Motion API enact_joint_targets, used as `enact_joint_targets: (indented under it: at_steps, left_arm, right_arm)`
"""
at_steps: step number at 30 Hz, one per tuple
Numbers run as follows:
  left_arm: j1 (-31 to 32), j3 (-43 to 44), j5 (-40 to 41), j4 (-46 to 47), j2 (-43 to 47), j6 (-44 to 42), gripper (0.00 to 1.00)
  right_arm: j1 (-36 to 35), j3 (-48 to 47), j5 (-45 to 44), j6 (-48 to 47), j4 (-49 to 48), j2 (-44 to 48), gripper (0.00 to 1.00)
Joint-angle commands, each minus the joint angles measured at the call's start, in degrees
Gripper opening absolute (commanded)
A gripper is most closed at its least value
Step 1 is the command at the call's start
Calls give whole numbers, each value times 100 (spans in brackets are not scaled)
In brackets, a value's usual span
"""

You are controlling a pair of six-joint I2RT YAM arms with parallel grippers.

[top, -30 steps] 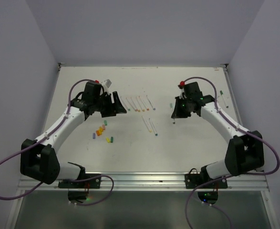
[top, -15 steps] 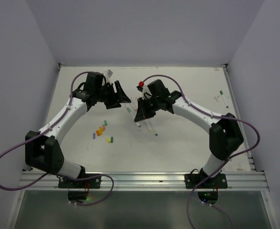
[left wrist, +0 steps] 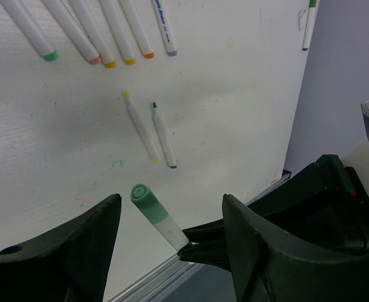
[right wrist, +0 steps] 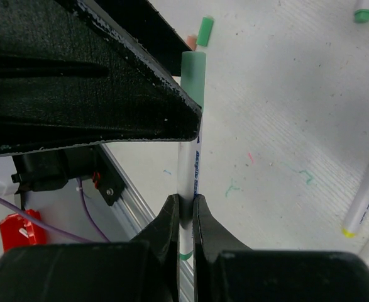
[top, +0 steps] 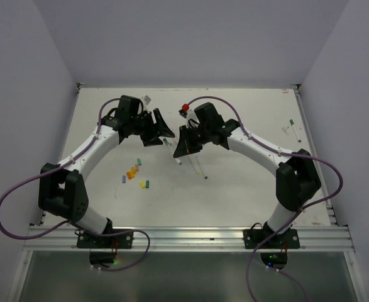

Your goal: Open the pen caps

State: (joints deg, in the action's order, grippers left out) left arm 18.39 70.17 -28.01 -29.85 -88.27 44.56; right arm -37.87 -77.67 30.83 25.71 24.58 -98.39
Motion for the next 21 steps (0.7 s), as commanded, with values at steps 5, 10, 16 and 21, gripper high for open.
enact_joint_targets:
  at_steps: [5,10,16,21]
  left_arm:
    - [-29,-135,-354,102,11,352,62]
    - [-29,-206,-381,128,55,378,51]
    - [-29,-206,-398,154,47,370,40]
    - [-29,-214,-381,154,29,361,38]
  right_arm:
    - [-28,-134,160,48,-260,57,0]
    - [-45,-135,195,100,-357,39,0]
    - [-80,-55,195,109,-401,65,0]
    - [-124,76,195,135,-428,144,0]
